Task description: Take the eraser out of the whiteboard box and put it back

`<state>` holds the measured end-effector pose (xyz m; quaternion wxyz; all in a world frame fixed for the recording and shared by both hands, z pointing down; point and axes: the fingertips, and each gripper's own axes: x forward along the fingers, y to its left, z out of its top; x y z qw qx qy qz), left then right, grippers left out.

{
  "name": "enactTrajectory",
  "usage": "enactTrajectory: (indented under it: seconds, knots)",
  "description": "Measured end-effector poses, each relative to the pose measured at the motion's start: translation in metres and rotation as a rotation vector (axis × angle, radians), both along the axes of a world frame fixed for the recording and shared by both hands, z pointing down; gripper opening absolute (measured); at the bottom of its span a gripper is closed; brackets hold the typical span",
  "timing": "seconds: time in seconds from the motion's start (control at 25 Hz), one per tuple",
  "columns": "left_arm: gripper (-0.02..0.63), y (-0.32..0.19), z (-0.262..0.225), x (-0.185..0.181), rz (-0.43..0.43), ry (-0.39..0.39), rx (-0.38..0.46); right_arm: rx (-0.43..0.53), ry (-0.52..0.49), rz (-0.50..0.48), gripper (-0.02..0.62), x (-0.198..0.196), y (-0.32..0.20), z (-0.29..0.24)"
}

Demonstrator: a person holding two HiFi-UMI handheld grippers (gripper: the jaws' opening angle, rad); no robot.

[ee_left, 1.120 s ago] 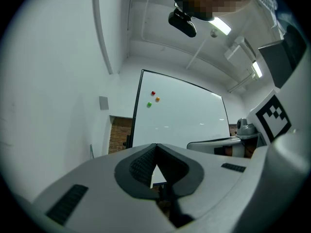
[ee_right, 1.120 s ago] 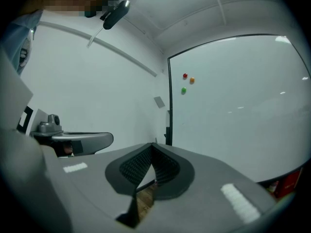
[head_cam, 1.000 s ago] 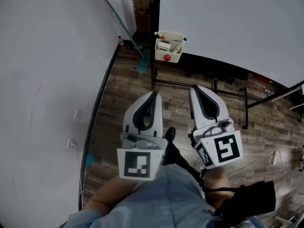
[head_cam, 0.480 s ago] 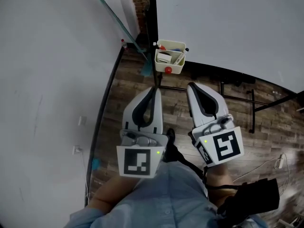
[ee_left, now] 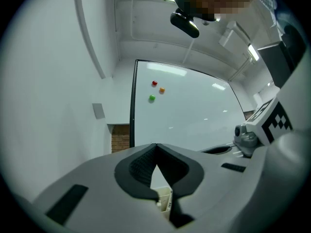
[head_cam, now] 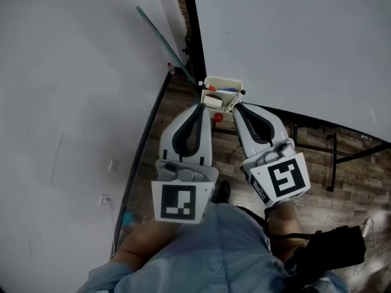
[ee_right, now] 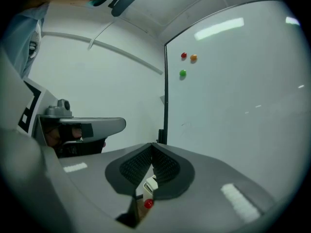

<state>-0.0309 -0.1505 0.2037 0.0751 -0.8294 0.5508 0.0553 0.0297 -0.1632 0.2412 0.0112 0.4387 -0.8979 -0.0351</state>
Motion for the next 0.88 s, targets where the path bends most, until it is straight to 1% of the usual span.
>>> enactTrajectory:
  seconds: [0.16, 0.36, 0.68, 0.72, 0.8, 0.88]
  knots:
    - [0.005, -0.013, 0.0, 0.001, -0.022, -0.014, -0.008, -0.009, -0.006, -0.032, 0.003, -0.003, -0.017, 0.003]
    - [0.005, -0.028, 0.006, -0.008, -0.046, -0.002, -0.026, -0.036, 0.013, -0.053, 0.008, -0.009, -0.033, 0.011]
    - [0.005, -0.063, 0.022, -0.025, -0.023, 0.048, -0.058, -0.076, 0.09, -0.068, 0.028, -0.027, -0.058, 0.031]
    - [0.005, -0.068, 0.022, -0.027, -0.02, 0.055, -0.057, -0.085, 0.103, -0.07, 0.035, -0.029, -0.061, 0.034]
    - [0.005, -0.077, 0.025, -0.03, -0.016, 0.068, -0.062, -0.104, 0.132, -0.077, 0.081, -0.031, -0.066, 0.042]
    - [0.005, -0.084, 0.032, -0.031, -0.01, 0.075, -0.08, -0.124, 0.162, -0.089, 0.106, -0.033, -0.07, 0.05]
